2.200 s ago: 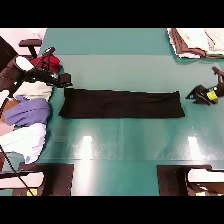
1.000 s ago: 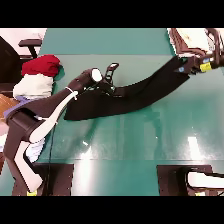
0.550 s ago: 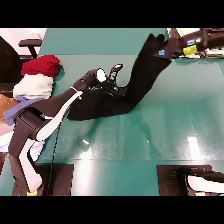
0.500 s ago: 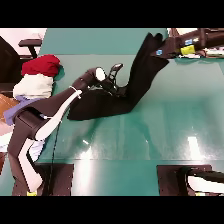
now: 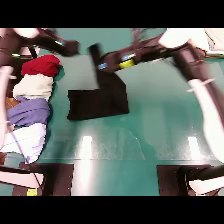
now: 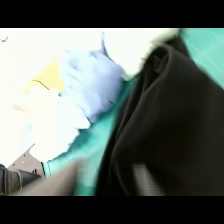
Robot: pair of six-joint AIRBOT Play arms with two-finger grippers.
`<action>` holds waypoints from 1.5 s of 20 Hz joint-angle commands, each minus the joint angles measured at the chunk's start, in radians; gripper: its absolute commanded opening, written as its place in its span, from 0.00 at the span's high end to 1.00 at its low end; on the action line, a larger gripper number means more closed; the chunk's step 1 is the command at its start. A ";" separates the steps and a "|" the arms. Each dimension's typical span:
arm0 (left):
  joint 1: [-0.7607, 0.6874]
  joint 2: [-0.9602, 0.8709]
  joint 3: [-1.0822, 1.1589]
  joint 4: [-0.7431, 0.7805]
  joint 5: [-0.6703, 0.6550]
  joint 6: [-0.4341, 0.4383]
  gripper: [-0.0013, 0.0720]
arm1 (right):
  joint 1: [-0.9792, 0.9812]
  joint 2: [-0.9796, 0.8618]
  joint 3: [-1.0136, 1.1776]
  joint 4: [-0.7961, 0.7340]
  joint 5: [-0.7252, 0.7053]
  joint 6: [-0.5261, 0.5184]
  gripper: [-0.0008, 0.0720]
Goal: Fold the shirts.
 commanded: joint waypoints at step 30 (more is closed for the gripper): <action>-0.010 0.124 -0.004 -0.012 -0.133 0.029 0.95 | -0.211 -0.321 -0.257 0.133 -0.008 0.085 0.97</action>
